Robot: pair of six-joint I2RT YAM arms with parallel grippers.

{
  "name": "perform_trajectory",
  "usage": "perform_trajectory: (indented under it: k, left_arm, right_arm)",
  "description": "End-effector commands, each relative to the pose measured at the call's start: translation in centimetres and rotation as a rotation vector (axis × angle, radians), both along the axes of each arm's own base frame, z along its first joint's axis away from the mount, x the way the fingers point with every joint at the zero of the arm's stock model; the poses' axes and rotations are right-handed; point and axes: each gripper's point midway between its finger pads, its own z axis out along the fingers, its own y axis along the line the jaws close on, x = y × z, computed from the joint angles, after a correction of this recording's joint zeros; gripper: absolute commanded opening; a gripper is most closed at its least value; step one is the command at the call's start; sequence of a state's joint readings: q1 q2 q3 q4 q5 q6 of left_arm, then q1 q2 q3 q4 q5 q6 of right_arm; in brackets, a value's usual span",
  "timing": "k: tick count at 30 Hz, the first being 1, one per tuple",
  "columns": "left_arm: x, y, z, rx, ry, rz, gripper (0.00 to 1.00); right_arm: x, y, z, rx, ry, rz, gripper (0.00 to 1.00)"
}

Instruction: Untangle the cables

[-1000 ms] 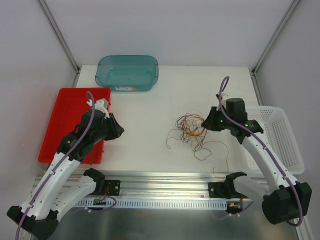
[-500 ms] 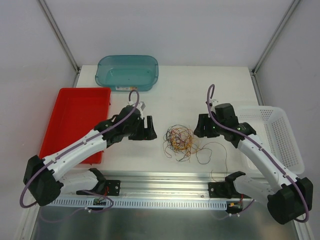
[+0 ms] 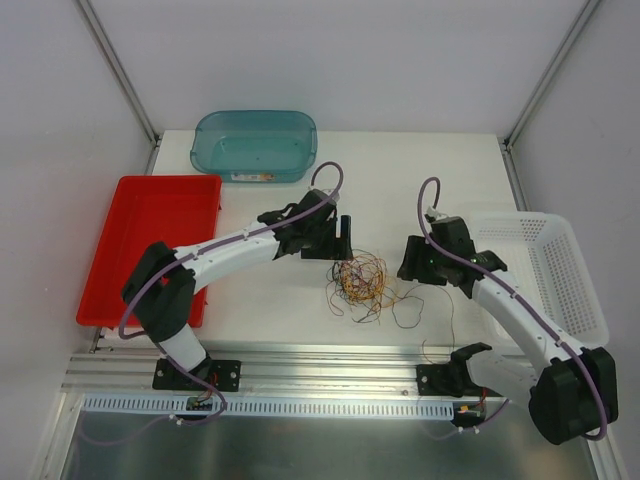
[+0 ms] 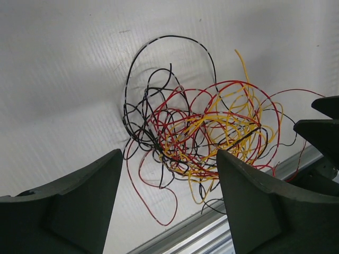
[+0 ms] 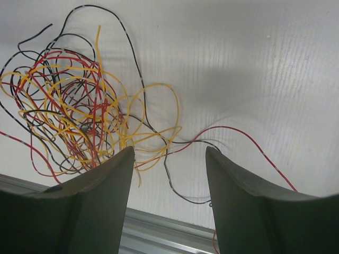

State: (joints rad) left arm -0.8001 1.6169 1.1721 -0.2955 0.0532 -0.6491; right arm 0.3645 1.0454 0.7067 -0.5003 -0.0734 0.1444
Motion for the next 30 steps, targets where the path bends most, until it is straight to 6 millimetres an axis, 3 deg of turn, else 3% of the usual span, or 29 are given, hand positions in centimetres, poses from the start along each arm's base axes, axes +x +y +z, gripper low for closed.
perform_trajectory:
  k: [1,8,11,14,19,23,30]
  left_arm:
    - [0.3,-2.3,0.6,-0.029,-0.015,-0.052,0.72]
    - [0.2,-3.4,-2.0,0.009,0.032,-0.077,0.66]
    - [0.2,-3.1,-3.4,0.038,0.051,-0.069,0.59]
    - [0.0,-2.9,-4.4,0.057,0.069,-0.068,0.45]
    - [-0.4,-2.5,-5.2,0.073,0.084,-0.064,0.19]
    - [-0.6,-2.2,-5.5,0.081,0.088,-0.068,0.10]
    - [-0.7,-1.7,-5.7,0.095,0.081,-0.067,0.06]
  right_arm:
    - [1.1,0.6,-0.2,0.030,-0.011,-0.045,0.60]
    - [0.2,0.2,-3.4,-0.033,0.051,-0.008,0.60]
    - [0.2,0.4,-4.2,-0.033,0.066,0.009,0.59]
    - [0.4,1.0,-4.7,-0.025,0.081,0.033,0.59]
    - [1.0,1.7,-5.0,-0.024,0.062,0.053,0.59]
    - [2.3,2.0,-4.7,-0.026,0.023,0.058,0.58]
    - [3.9,2.7,-4.4,-0.003,-0.012,0.055,0.51]
